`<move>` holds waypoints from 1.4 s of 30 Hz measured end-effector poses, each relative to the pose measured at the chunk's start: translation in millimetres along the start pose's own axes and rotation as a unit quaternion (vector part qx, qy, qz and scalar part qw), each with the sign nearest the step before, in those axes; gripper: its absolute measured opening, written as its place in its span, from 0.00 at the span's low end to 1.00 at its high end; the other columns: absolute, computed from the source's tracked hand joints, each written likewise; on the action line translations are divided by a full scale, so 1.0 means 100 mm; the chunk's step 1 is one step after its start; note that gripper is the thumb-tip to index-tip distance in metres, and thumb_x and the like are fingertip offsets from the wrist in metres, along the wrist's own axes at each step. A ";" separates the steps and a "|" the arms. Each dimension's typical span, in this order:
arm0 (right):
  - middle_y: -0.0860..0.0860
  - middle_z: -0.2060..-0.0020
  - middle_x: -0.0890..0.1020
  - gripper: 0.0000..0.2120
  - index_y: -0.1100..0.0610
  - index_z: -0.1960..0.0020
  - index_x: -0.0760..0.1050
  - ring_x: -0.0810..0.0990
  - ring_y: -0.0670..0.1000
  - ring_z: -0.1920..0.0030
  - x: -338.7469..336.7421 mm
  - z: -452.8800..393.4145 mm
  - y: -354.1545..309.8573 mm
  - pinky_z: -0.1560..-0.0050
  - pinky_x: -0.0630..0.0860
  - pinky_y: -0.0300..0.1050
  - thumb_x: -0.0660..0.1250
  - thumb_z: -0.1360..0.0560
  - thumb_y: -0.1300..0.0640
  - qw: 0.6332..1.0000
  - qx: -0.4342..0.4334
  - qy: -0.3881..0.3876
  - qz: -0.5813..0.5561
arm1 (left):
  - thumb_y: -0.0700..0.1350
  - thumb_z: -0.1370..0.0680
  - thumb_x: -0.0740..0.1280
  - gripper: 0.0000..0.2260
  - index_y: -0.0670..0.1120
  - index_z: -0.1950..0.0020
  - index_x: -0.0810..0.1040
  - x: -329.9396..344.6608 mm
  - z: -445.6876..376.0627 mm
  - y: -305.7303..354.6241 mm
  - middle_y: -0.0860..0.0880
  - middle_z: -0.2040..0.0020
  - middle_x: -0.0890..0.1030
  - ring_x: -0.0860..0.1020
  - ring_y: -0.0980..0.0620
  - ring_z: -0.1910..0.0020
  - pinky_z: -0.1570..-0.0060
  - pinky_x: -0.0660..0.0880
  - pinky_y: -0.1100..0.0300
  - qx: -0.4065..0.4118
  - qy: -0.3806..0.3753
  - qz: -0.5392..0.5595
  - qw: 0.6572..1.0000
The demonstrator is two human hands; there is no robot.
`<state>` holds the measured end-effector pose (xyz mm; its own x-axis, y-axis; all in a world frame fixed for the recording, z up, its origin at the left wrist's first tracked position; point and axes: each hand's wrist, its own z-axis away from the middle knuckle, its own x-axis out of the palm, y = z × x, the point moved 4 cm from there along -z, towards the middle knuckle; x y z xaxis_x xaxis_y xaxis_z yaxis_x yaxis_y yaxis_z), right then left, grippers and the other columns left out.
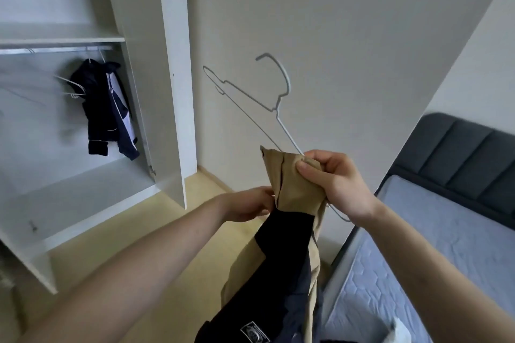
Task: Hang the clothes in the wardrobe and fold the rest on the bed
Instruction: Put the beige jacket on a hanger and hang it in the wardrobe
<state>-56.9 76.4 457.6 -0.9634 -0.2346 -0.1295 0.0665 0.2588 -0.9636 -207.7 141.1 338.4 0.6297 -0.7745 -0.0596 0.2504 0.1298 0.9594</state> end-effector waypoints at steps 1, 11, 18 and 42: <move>0.50 0.63 0.85 0.08 0.55 0.56 0.85 0.83 0.45 0.62 -0.02 -0.01 -0.02 0.64 0.77 0.34 0.70 0.19 0.58 1.000 -0.002 0.007 0.002 | 0.37 0.32 0.62 0.22 0.44 0.38 0.79 -0.05 0.03 0.03 0.53 0.44 0.84 0.78 0.58 0.41 0.33 0.68 0.57 -0.007 0.016 -0.032 0.999; 0.45 0.63 0.88 0.09 0.46 0.56 0.86 0.86 0.42 0.62 -0.44 0.05 0.11 0.64 0.77 0.31 0.71 0.19 0.53 0.956 0.001 0.219 0.196 | 0.61 0.18 0.63 0.18 0.53 0.64 0.77 -1.12 0.69 0.38 0.59 0.72 0.73 0.70 0.60 0.72 0.69 0.65 0.67 0.125 0.303 -0.312 0.892; 0.41 0.64 0.86 0.07 0.45 0.57 0.86 0.81 0.36 0.65 -0.36 -0.11 0.25 0.65 0.74 0.31 0.72 0.21 0.47 0.933 0.009 0.287 0.218 | 0.55 0.15 0.60 0.22 0.49 0.67 0.64 -1.24 0.96 0.85 0.55 0.75 0.64 0.64 0.56 0.73 0.69 0.63 0.65 0.215 0.374 -0.344 0.834; 0.45 0.49 0.78 0.40 0.47 0.48 0.65 0.80 0.44 0.51 0.81 -0.18 0.20 0.60 0.80 0.42 0.80 0.47 0.26 0.962 0.135 0.167 0.168 | 0.49 0.16 0.66 0.08 0.46 0.50 0.80 -0.86 0.66 1.49 0.44 0.50 0.83 0.81 0.46 0.50 0.44 0.78 0.51 0.139 0.395 0.114 0.901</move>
<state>-138.1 79.4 432.3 -0.9024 0.1456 -0.4056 0.4106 0.0041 -0.9118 -273.5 186.3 505.1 0.9958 -0.0498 0.0762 -0.0771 -0.0160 0.9969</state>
